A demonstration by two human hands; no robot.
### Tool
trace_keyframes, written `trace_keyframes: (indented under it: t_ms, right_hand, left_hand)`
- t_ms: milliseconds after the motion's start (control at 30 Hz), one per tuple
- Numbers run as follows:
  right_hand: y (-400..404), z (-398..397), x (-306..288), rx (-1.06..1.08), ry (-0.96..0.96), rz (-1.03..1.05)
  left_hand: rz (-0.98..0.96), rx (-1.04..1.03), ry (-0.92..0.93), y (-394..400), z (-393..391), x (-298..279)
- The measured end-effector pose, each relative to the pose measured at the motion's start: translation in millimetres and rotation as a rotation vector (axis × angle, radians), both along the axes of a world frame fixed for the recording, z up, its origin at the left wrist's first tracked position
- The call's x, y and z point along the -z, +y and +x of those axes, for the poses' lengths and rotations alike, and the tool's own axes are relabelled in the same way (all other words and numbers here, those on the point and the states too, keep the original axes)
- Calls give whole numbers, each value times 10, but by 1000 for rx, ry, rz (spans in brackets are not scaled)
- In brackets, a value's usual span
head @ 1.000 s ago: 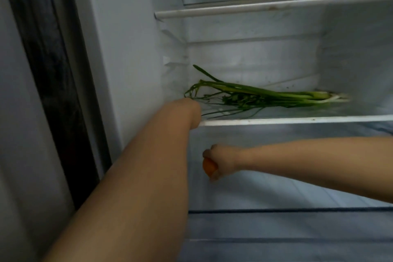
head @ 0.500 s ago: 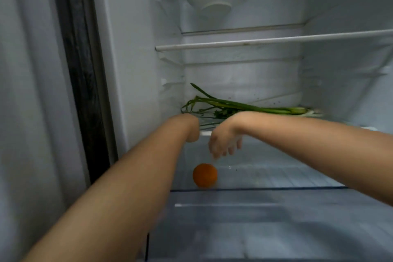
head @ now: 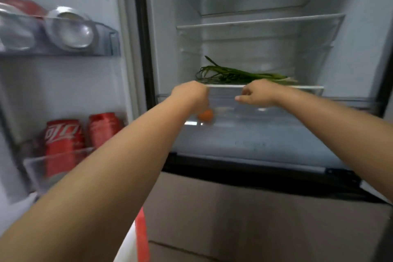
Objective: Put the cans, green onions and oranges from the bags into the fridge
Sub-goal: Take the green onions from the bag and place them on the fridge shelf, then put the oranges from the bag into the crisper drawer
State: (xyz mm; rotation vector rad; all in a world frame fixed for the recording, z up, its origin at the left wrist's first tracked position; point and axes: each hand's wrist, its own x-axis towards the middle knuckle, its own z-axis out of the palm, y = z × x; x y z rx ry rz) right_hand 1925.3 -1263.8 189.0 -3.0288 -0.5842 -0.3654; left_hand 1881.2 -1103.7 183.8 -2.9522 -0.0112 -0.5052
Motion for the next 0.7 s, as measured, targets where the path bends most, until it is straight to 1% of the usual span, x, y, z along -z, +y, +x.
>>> trace_keyframes:
  t_ms: [67,100,233,400,500,700]
  right_hand:
    - [-24,-296,244,44,-70,-101]
    - [-28,-447,351,58,-79,-118]
    - [121,-1074,551,-6,-61,-11]
    - [573,-1797,604,-110,-123,-23]
    - [1002,-2264,654,-248,-178,12]
    - [2133,-3386,863,-529,-167,129]
  left_hand:
    - [-45,-8,60,-43,-412,277]
    - [-63,-17,98,-46,-608,422]
    - [-99,-120,211,82,-1318,829]
    - [-156,-278,139,435,-2194,973]
    - [-153,-374,81,722,-2795,1045]
    - [-214,-579,72,1588,-4154,1197]
